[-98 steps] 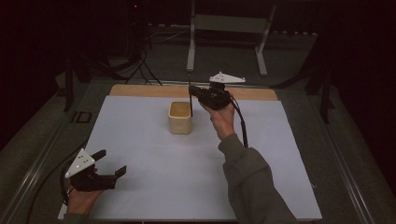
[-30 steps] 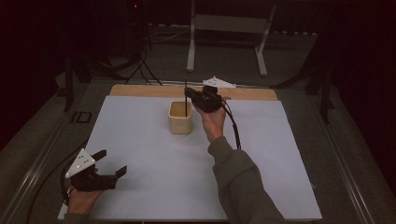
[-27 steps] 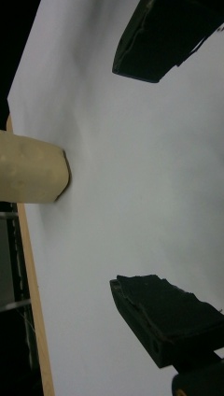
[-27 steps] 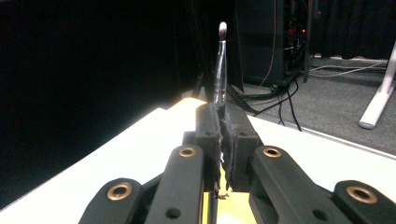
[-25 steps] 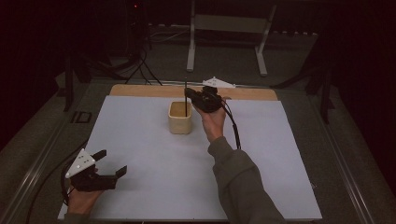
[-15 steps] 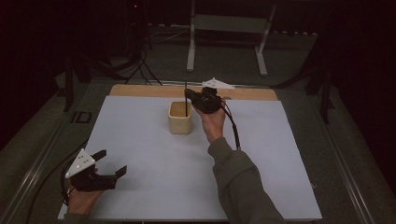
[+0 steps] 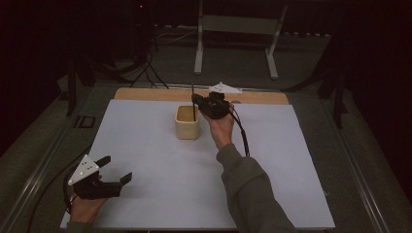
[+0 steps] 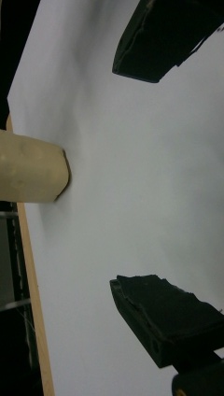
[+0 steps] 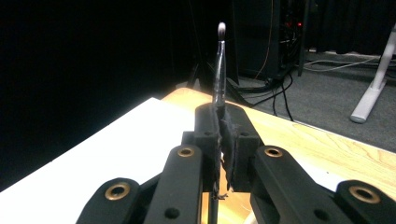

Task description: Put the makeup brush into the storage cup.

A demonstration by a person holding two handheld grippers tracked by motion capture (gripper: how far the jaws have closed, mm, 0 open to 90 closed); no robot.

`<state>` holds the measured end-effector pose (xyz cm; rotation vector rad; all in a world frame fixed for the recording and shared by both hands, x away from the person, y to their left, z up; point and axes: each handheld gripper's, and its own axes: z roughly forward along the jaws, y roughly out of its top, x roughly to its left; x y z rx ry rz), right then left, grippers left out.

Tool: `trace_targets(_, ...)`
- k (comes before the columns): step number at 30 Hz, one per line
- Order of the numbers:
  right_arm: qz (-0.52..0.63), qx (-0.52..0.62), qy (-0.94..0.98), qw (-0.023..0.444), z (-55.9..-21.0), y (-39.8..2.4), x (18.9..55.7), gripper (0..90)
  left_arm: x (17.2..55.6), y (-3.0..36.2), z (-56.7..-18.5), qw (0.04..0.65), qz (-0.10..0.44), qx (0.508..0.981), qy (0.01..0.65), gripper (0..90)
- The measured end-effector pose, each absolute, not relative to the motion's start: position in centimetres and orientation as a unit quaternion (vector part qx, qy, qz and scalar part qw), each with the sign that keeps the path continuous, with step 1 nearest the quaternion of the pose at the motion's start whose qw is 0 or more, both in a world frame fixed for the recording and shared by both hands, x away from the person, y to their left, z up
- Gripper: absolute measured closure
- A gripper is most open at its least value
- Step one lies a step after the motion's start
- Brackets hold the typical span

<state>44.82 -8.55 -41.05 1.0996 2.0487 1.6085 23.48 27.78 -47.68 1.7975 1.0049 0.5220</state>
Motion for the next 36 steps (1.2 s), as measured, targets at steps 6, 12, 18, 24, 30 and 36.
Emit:
trace_targets(6,0.573,0.371,0.722,0.113,-41.32,-8.51,45.11,55.4,23.48,27.74,-47.69,0.486,0.214,0.740,0.413,1.8)
trace_targets(12,0.553,0.389,0.730,0.102,-41.54,-8.45,45.35,11.8,23.49,27.72,-47.70,0.485,0.215,0.740,0.413,1.8)
trace_targets(18,0.544,0.390,0.736,0.105,-41.44,-8.70,45.32,11.7,23.49,27.72,-47.70,0.486,0.214,0.740,0.413,1.8)
trace_targets(24,0.533,0.386,0.745,0.110,-41.26,-8.84,45.26,11.6,23.49,27.72,-47.71,0.486,0.214,0.740,0.413,1.8)
trace_targets(30,0.519,0.380,0.757,0.110,-41.08,-9.09,45.18,11.1,23.50,27.72,-47.71,0.485,0.214,0.740,0.413,1.8)
trace_targets(36,0.509,0.374,0.767,0.112,-41.02,-9.28,45.08,11.1,23.50,27.71,-47.74,0.486,0.214,0.739,0.414,1.7)
